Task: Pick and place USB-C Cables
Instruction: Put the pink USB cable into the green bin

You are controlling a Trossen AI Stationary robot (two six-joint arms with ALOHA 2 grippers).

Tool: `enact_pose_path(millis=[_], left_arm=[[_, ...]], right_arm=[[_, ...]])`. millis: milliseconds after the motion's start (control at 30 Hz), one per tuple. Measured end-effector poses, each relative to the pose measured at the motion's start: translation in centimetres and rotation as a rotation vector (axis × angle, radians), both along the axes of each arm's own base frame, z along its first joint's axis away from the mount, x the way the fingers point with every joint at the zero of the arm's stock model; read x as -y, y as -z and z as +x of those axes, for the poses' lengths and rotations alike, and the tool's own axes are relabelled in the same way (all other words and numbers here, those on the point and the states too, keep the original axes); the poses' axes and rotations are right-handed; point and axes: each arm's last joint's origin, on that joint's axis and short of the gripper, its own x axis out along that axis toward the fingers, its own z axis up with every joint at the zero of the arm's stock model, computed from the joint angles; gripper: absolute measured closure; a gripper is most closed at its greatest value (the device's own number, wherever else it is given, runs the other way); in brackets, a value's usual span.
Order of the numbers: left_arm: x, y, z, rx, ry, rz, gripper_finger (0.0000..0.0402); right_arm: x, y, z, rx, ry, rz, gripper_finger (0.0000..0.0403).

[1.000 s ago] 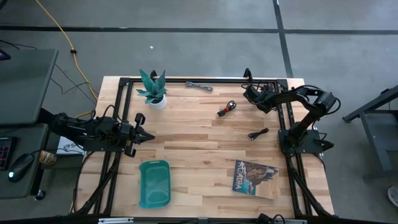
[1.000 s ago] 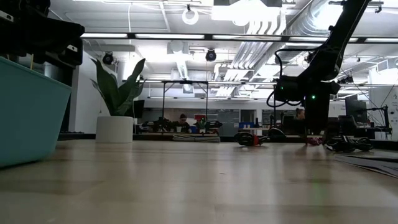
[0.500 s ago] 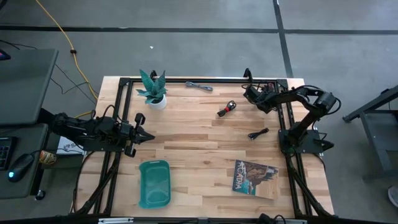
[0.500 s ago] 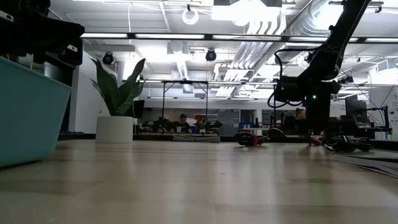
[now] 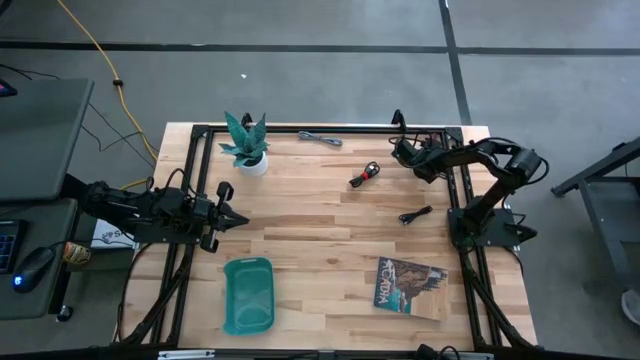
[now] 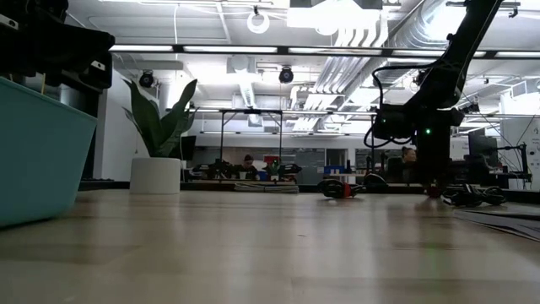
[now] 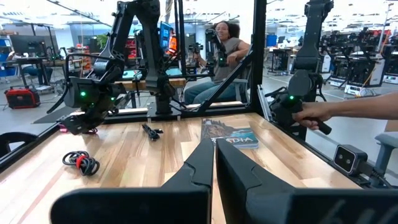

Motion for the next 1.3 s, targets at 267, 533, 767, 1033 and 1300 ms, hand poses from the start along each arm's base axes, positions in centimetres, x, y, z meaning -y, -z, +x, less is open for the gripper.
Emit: enact_pose_path(millis=[267, 533, 767, 1033, 1300], left_arm=[[0.0, 0.0, 0.0, 0.000, 0.000, 0.000, 0.0401], [0.0, 0.0, 0.0, -0.001, 0.000, 0.000, 0.0401], [0.0, 0.0, 0.0, -0.001, 0.000, 0.000, 0.0401], [0.0, 0.0, 0.0, 0.000, 0.000, 0.000, 0.0401], [0.0, 0.0, 0.0, 0.000, 0.000, 0.000, 0.0401]], right_arm=[[0.0, 0.0, 0.0, -0.002, -0.003, -0.001, 0.0395], [-0.6, -0.5, 0.3, -0.070, -0.075, -0.018, 0.0397], [-1.5, -4.7, 0.5, -0.048, -0.190, -0.134, 0.0397], [-3.3, -11.2, -0.6, 0.020, -0.350, -0.339, 0.0398], [-4.5, -14.2, -2.2, 0.051, -0.435, -0.431, 0.0398]])
